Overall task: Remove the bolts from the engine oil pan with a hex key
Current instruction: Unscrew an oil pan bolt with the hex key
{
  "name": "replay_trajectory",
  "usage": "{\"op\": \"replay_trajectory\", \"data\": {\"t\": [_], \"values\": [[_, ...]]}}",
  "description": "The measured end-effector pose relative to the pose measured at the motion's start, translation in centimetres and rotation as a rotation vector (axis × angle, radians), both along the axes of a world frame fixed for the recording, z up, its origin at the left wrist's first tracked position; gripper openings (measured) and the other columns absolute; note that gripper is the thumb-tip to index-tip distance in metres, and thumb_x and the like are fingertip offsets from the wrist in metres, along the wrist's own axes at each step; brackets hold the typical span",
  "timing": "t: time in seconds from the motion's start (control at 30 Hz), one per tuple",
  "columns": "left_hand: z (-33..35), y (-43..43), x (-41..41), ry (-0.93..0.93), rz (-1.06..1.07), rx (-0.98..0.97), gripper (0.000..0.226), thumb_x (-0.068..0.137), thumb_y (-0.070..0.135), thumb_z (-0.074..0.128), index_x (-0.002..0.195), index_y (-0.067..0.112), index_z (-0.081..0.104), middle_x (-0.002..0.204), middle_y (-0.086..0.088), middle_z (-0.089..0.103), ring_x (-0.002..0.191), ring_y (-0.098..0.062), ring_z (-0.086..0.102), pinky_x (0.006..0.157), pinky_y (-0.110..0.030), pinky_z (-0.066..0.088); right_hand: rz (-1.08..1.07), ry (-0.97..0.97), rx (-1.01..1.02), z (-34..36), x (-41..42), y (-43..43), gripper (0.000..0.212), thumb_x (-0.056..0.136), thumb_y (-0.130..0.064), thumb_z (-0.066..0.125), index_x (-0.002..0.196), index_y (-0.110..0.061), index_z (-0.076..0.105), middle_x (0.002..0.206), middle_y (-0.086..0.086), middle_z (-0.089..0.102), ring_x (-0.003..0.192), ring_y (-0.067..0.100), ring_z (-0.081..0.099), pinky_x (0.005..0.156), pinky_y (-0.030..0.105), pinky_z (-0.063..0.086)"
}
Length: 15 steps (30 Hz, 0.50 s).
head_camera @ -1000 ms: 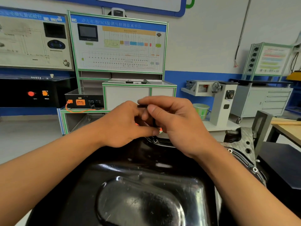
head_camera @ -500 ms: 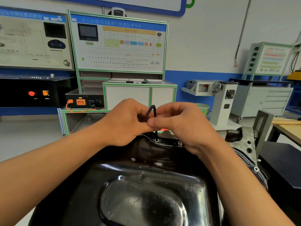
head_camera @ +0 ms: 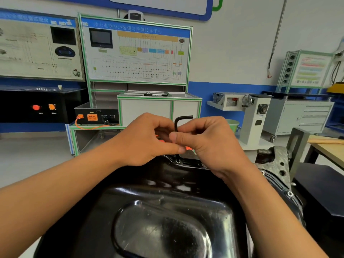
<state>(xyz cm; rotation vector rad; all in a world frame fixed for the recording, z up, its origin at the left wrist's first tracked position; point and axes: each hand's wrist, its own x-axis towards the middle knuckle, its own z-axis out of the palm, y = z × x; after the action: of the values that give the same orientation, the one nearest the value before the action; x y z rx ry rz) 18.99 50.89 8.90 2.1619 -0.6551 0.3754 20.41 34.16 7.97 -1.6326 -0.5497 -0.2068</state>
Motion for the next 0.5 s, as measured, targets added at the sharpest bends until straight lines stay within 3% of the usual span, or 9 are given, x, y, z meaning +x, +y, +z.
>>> {"op": "replay_trajectory", "data": {"t": [0.07,0.17,0.23,0.33,0.4,0.5], "values": [[0.2,0.7,-0.3,0.024,-0.056,-0.052,0.036,0.081,0.005,0.078,0.114,0.012,0.068,0.100,0.000,0.074,0.082,-0.004,0.069,0.073,-0.018,0.055,0.019,-0.015,0.006,0.0,0.1,0.0,0.013,0.075,-0.002,0.084,0.070,-0.009,0.075,0.067,0.011,0.072,0.066,0.009,0.068,0.065,0.021,0.054],[0.6,1.3,-0.6,-0.019,-0.095,-0.196,0.038,0.083,0.021,0.071,0.120,0.016,0.065,0.113,-0.002,0.073,0.106,-0.013,0.068,0.088,-0.022,0.053,0.035,-0.094,-0.083,0.0,-0.2,0.0,0.007,0.078,-0.005,0.082,0.075,-0.005,0.077,0.062,0.010,0.070,0.063,-0.009,0.063,0.062,0.006,0.045],[0.7,0.8,-0.7,-0.047,-0.085,-0.269,0.030,0.083,0.034,0.072,0.110,0.020,0.069,0.106,-0.002,0.075,0.100,-0.011,0.069,0.079,-0.018,0.053,0.042,-0.131,-0.150,0.1,-0.4,0.0,0.004,0.082,-0.008,0.080,0.081,-0.004,0.078,0.068,0.018,0.071,0.060,-0.001,0.057,0.059,0.008,0.043],[0.8,0.1,-0.5,-0.050,-0.082,-0.322,0.032,0.079,0.030,0.064,0.110,0.023,0.067,0.098,-0.010,0.071,0.086,-0.012,0.067,0.069,-0.019,0.053,0.041,-0.194,-0.260,0.1,-0.5,0.0,0.006,0.088,-0.014,0.076,0.088,-0.010,0.080,0.085,0.027,0.070,0.067,0.015,0.052,0.062,0.029,0.047],[0.9,0.2,-0.4,-0.035,-0.132,-0.312,0.034,0.081,0.025,0.063,0.114,0.021,0.066,0.094,-0.014,0.068,0.084,-0.015,0.065,0.068,-0.022,0.054,0.016,-0.243,-0.299,0.0,-0.4,-0.2,0.007,0.090,-0.015,0.073,0.089,-0.013,0.079,0.081,0.021,0.070,0.065,0.009,0.050,0.062,0.023,0.044],[0.9,0.7,-0.4,-0.023,-0.120,-0.313,0.028,0.080,0.024,0.063,0.106,0.018,0.071,0.095,-0.007,0.075,0.084,-0.012,0.069,0.065,-0.019,0.054,-0.034,-0.280,-0.340,-0.1,-0.6,-0.5,0.008,0.093,-0.016,0.069,0.093,-0.012,0.077,0.078,0.006,0.067,0.064,0.002,0.051,0.063,0.010,0.041]]}}
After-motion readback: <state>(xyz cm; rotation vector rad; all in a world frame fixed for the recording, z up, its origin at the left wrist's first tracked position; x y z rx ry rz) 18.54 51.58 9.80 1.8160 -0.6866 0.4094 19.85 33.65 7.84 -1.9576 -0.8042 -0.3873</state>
